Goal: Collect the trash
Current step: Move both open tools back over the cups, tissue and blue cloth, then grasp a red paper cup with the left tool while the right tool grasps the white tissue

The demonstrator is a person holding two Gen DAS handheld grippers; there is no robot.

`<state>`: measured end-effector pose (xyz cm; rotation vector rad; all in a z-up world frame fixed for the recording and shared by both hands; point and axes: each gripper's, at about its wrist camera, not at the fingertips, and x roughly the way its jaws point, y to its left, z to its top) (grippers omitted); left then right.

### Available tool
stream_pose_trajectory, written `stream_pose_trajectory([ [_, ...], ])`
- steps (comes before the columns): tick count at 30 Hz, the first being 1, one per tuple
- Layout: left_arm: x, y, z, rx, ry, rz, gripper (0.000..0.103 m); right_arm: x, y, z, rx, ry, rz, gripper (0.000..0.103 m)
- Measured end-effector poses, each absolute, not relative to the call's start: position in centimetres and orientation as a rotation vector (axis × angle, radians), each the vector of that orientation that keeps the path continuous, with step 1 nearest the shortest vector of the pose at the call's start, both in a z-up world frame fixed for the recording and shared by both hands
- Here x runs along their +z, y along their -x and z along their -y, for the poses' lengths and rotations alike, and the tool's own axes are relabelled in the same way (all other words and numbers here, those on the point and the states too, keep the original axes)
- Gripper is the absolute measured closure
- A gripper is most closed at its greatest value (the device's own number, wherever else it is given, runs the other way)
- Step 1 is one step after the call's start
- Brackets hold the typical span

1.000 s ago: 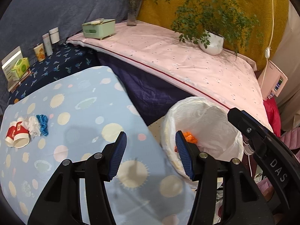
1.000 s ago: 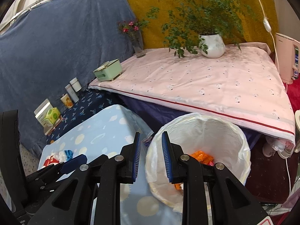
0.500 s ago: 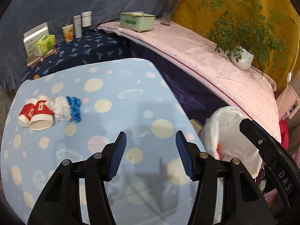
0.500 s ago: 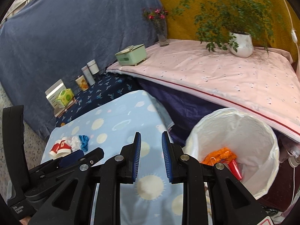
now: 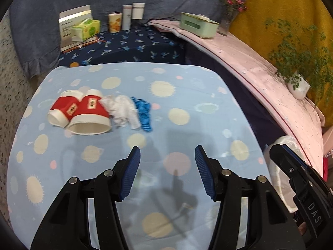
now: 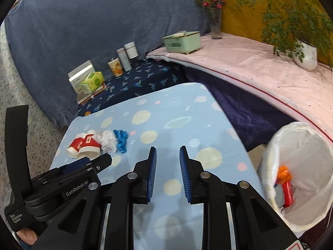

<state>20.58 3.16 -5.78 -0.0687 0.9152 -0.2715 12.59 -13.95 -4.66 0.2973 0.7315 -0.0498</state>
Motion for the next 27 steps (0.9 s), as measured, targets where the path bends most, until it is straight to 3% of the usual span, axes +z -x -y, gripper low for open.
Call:
stream_pose_trajectory([
  [17, -7.9, -26.6, -11.7, -0.148, 0.103, -0.932, 0.051, -9.4, -21.9, 5.6, 0.086, -0.282, -0.867, 0.079],
  [27, -10.6, -27.3, -15.8, -0.141, 0.261, -0.987, 0.051, -12.0, -26.6, 1.1, 0.171, -0.27, -0.913, 0.079],
])
